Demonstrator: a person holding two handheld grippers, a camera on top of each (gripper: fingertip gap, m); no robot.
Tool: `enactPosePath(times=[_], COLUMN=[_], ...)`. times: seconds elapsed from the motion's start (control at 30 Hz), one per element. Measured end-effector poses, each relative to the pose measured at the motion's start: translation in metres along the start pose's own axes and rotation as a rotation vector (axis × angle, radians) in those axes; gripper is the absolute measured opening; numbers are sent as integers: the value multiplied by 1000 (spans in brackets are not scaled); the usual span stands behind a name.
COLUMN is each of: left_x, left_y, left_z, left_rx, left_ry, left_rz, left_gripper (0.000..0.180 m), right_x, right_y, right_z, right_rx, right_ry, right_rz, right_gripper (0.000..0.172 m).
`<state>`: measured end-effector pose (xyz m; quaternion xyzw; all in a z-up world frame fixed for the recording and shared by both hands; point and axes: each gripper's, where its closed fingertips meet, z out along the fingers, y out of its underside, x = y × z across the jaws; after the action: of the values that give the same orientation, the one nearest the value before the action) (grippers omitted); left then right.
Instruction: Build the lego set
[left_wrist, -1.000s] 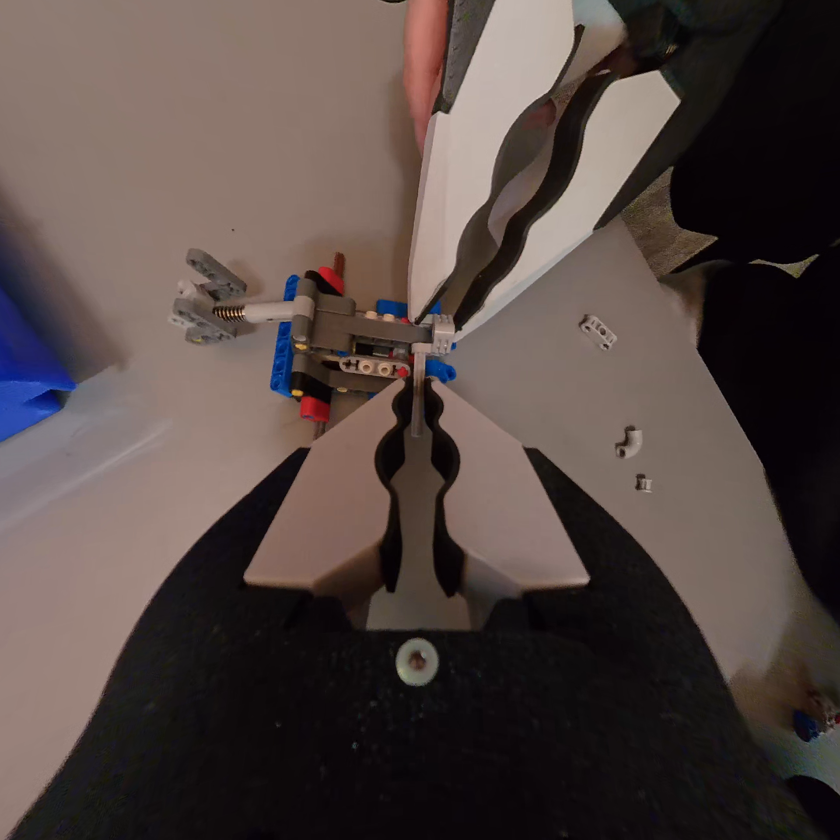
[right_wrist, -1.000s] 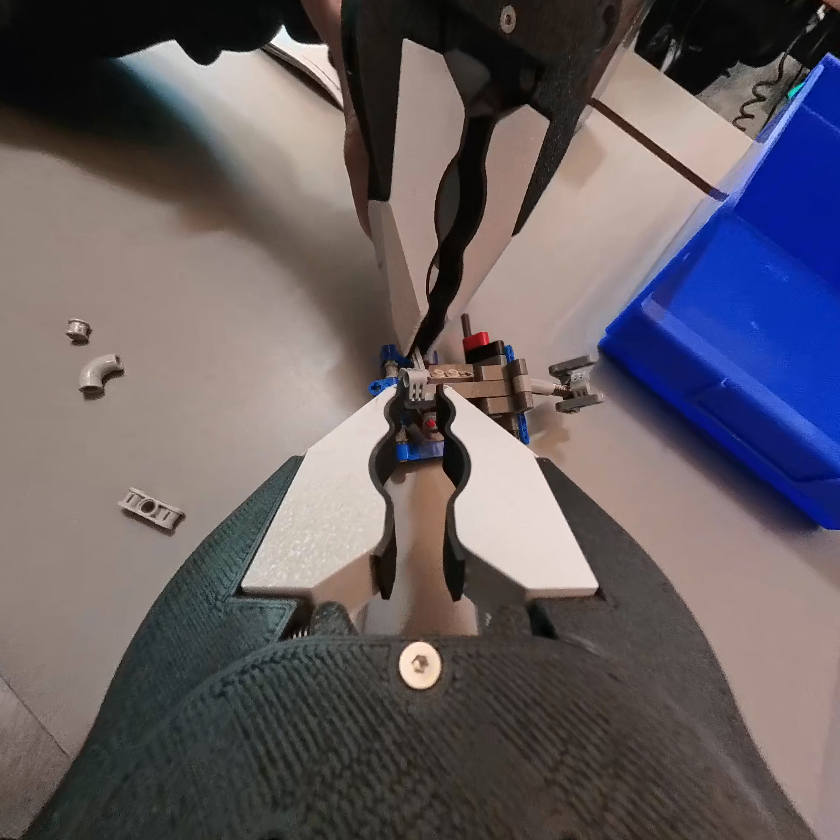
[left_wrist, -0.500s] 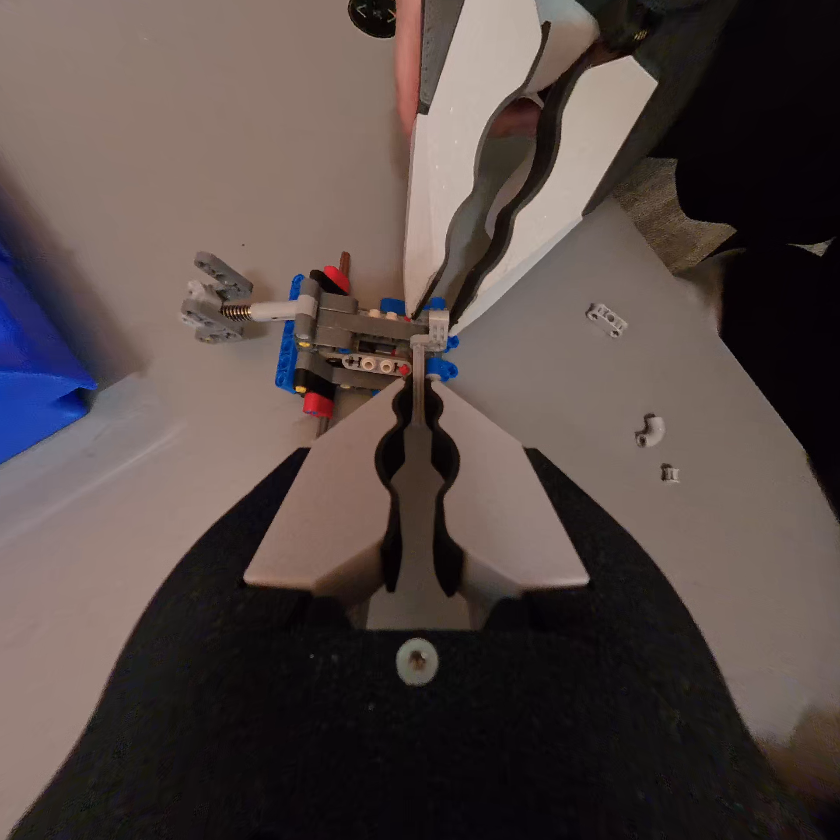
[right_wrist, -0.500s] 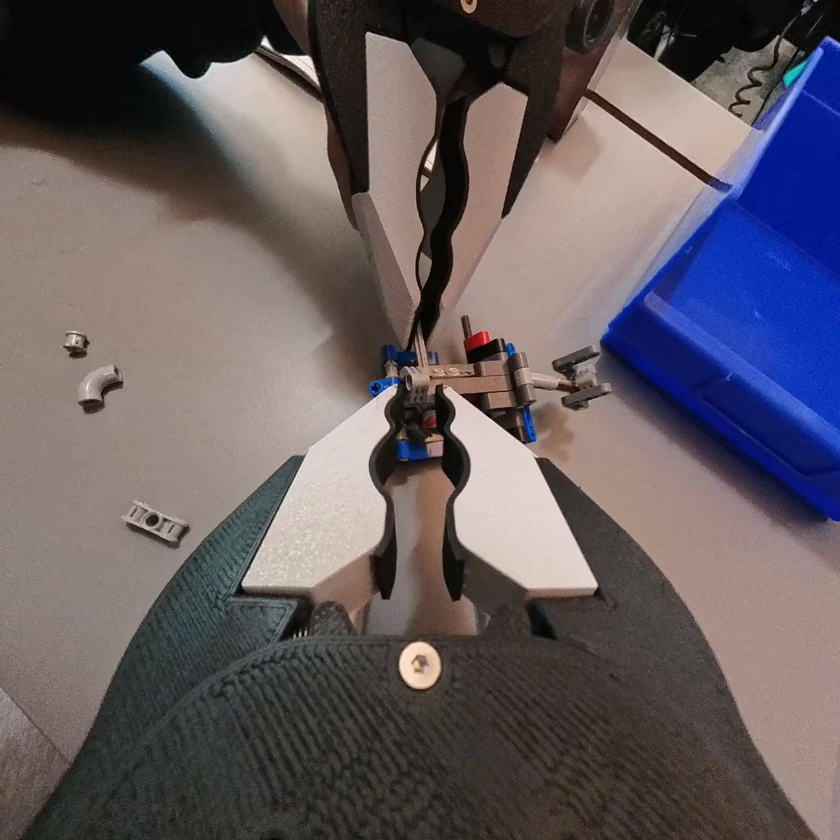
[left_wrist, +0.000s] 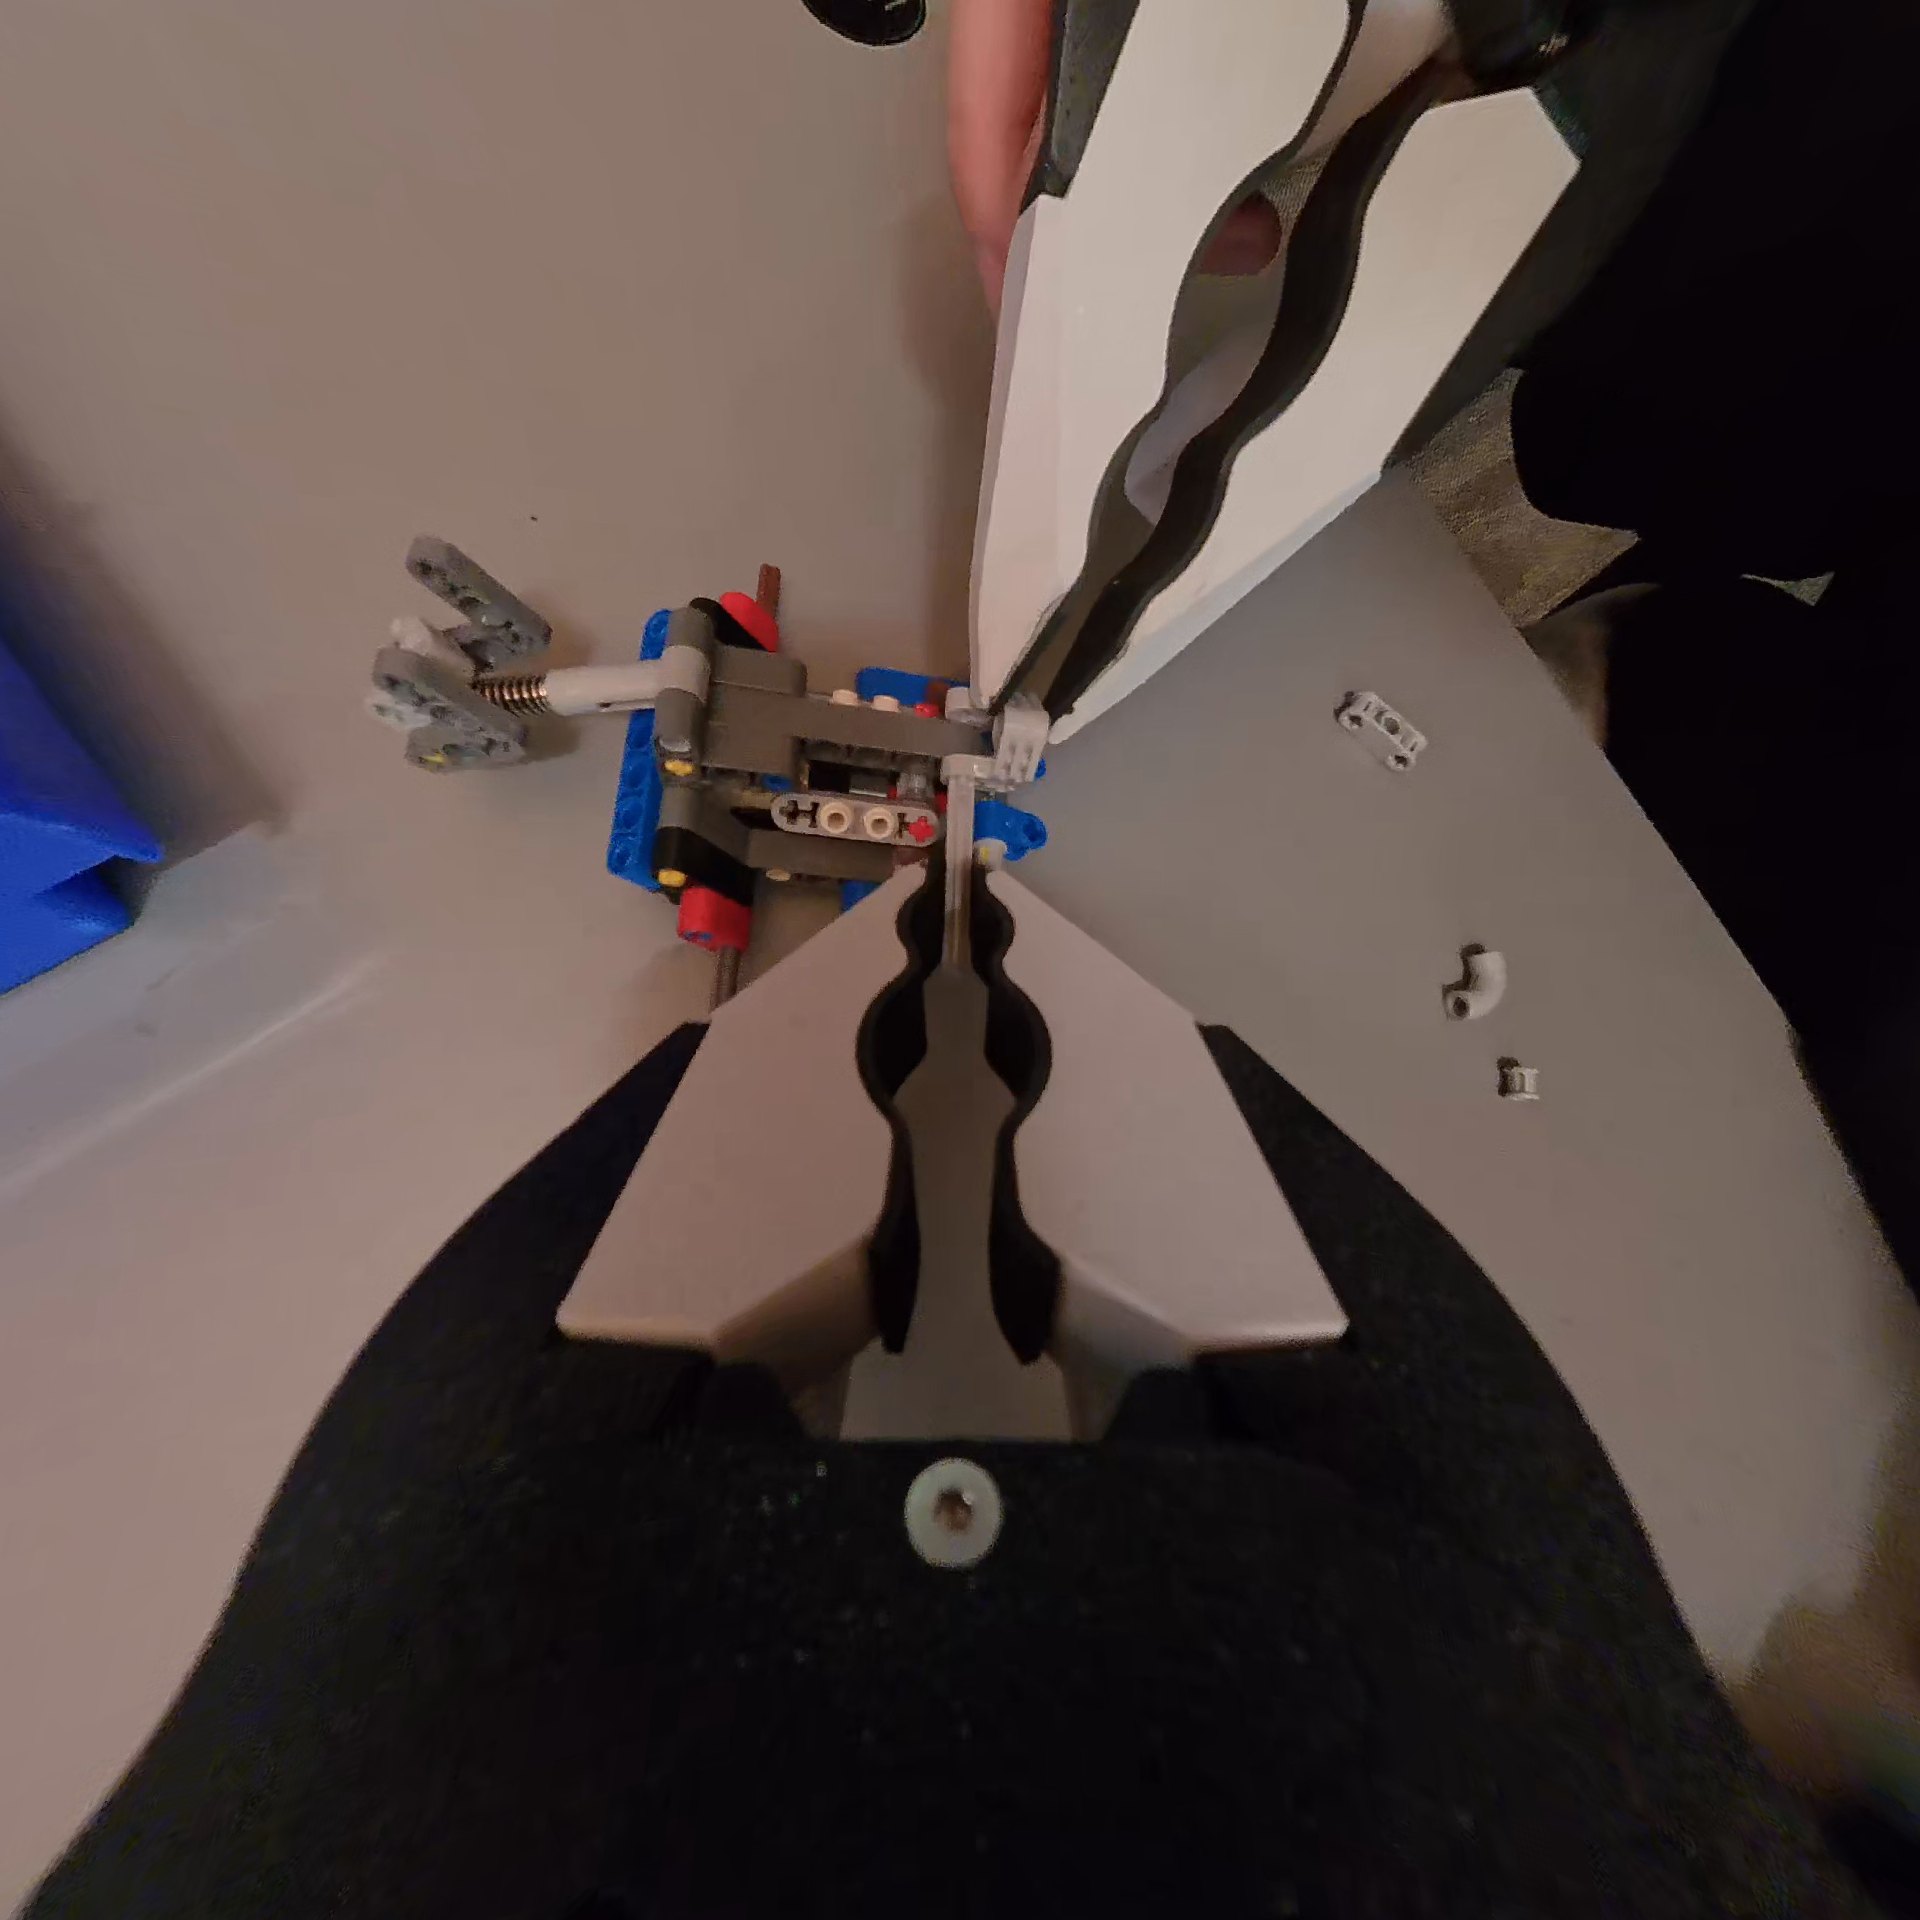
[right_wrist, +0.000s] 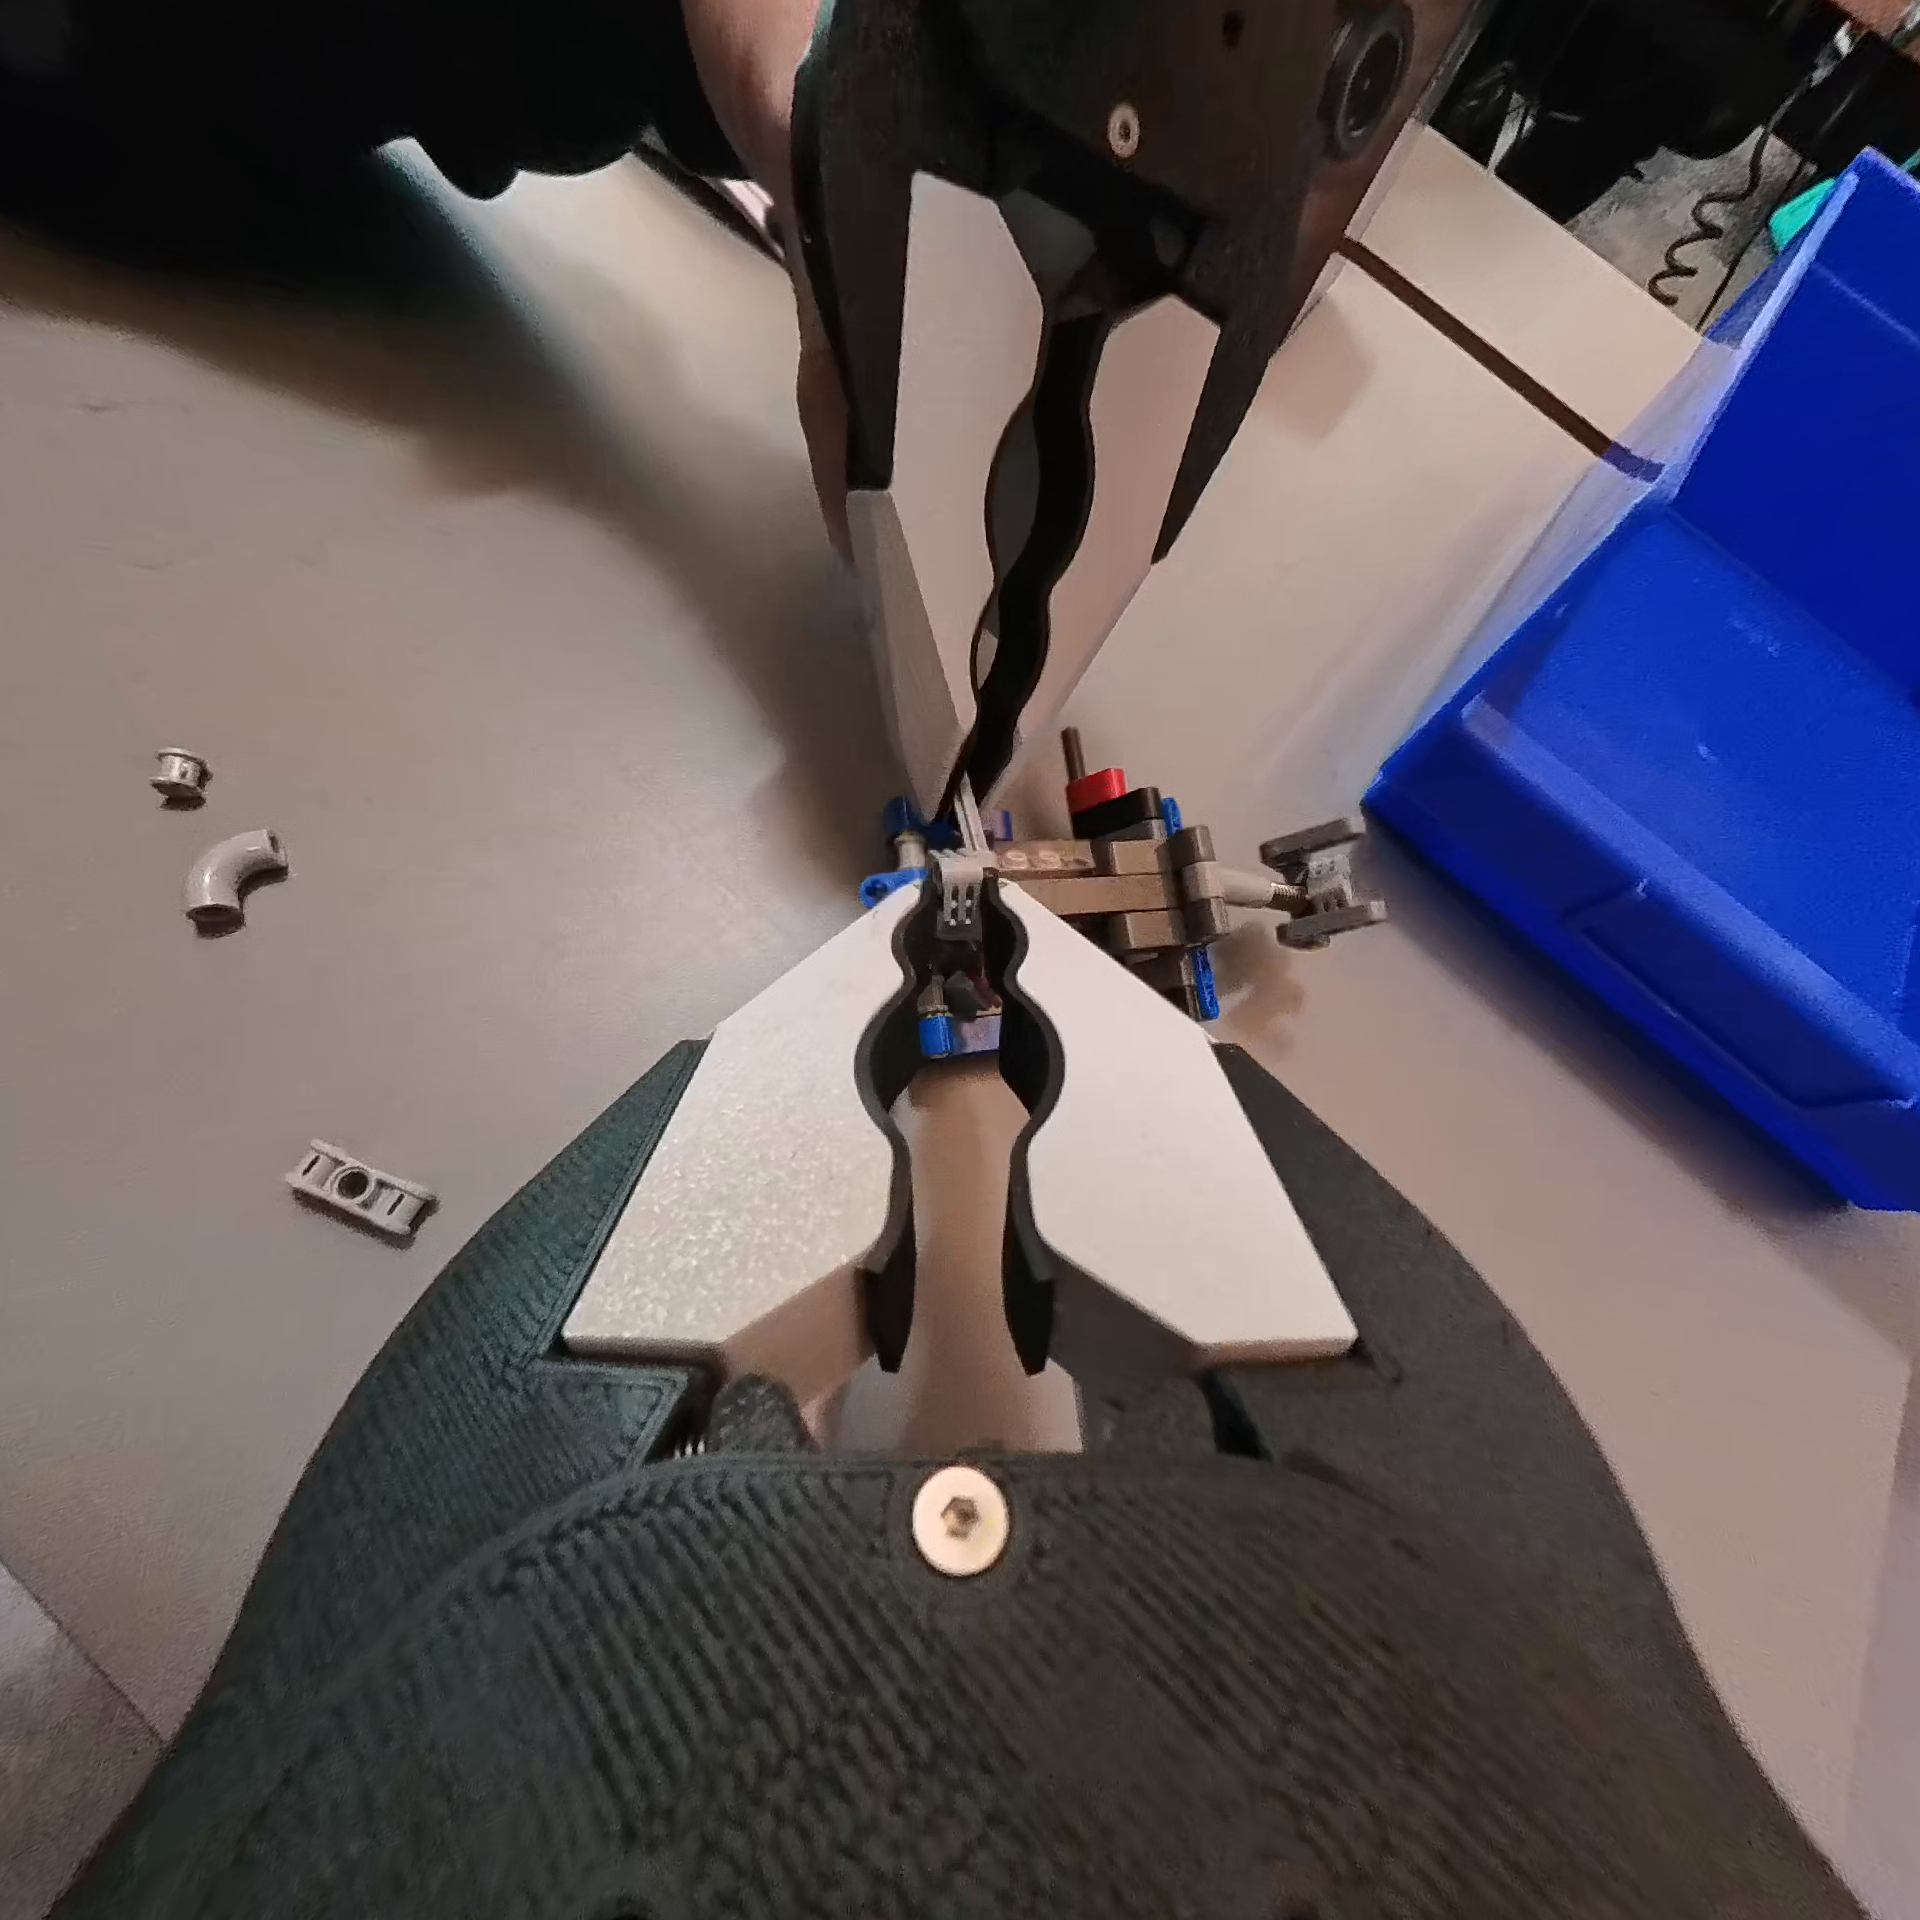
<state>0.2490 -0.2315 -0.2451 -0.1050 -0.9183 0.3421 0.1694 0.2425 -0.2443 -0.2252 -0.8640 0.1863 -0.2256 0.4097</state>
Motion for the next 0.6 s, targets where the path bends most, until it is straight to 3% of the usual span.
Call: enactPosePath(times=[0.5, 0.6], left_x=[-8, -8], left_y=[0, -1], left_z=[-2, -3], left_rx=[12, 20], left_ry=[-53, -59], left_rz=[43, 49], left_gripper=[1, 7], right_x=[6, 8], right_y=[2, 2], right_z=[5, 5], right_rx=[89, 107], right_ry=[-36, -36], right_rz=[180, 203], right_gripper=[5, 4])
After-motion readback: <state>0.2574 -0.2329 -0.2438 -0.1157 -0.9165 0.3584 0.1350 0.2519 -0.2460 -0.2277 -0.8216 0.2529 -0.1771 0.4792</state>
